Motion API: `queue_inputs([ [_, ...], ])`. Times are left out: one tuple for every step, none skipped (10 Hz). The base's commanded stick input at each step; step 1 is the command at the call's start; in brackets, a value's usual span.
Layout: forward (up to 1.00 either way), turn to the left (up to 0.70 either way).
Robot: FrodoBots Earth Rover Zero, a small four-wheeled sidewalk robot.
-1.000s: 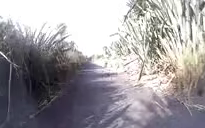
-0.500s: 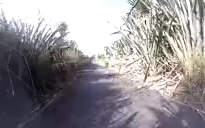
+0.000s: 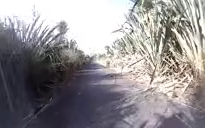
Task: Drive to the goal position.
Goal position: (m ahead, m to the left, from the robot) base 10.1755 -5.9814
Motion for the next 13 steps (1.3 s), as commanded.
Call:
queue_inputs([
  [0.45,0.0],
  [0.45,0.0],
  [0.45,0.0],
  [0.45,0.0],
  [0.45,0.0],
  [0.45,0.0],
  [0.45,0.0],
  [0.45,0.0],
  [0.45,0.0],
  [0.45,0.0],
  [0.45,0.0],
  [0.45,0.0],
  [0.45,0.0],
])
